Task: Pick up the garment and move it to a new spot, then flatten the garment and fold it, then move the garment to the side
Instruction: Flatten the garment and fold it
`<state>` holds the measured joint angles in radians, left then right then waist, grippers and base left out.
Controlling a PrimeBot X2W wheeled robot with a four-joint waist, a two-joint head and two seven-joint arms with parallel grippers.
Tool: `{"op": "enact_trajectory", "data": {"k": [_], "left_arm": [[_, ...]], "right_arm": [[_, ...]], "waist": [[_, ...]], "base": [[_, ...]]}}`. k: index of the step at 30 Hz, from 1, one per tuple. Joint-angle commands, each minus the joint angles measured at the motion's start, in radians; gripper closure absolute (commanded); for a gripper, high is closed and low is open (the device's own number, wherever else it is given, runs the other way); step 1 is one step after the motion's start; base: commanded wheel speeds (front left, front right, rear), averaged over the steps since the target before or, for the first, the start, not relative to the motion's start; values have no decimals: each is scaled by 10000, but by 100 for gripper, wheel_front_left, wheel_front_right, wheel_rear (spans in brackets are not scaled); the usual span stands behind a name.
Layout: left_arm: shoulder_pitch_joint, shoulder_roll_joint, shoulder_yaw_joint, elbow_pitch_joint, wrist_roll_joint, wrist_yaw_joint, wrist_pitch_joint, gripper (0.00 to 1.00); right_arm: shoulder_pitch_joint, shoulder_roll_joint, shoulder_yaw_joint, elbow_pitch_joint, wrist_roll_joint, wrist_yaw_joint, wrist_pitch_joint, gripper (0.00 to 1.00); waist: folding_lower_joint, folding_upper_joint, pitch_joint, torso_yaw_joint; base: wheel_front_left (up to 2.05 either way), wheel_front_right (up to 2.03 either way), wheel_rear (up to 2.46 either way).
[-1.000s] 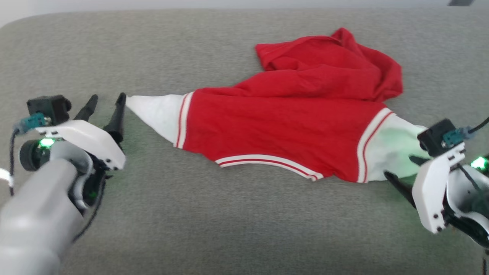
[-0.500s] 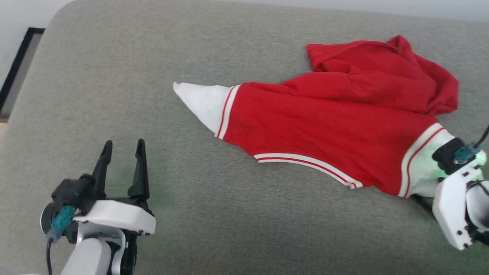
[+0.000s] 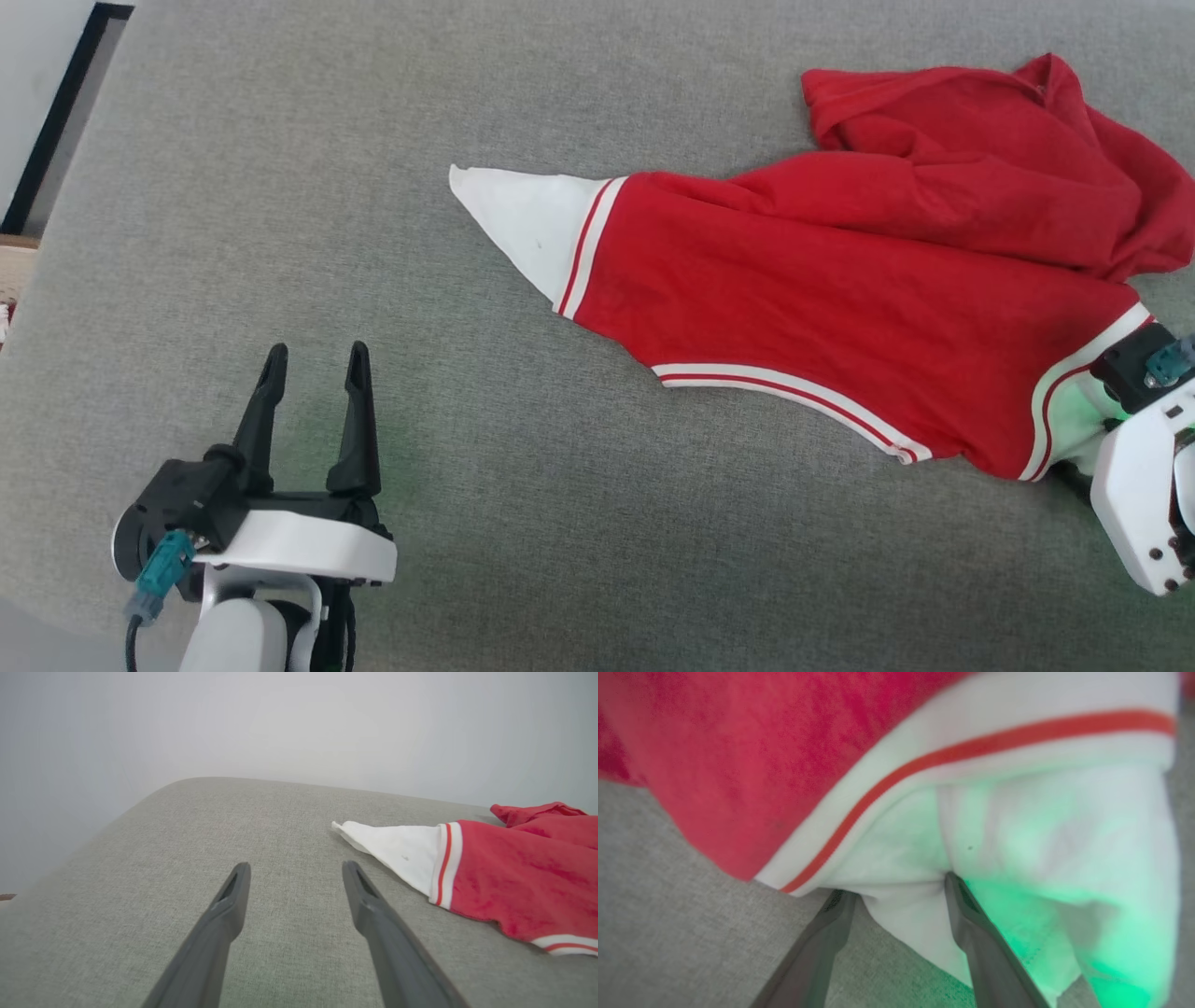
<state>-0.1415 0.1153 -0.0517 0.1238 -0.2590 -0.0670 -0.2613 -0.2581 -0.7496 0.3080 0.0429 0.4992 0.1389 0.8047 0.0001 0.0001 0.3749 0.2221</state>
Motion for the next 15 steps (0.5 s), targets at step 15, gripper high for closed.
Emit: {"op": "enact_trajectory", "data": {"k": [15], "left_arm": [[-2608, 1816, -1850, 867, -959, -612, 1364, 0]], "right_arm": [[214, 1034, 34, 1222, -618, -127, -594, 100]], "waist": [[-1, -1, 86, -466]], "base": [[0, 0, 0]]}}
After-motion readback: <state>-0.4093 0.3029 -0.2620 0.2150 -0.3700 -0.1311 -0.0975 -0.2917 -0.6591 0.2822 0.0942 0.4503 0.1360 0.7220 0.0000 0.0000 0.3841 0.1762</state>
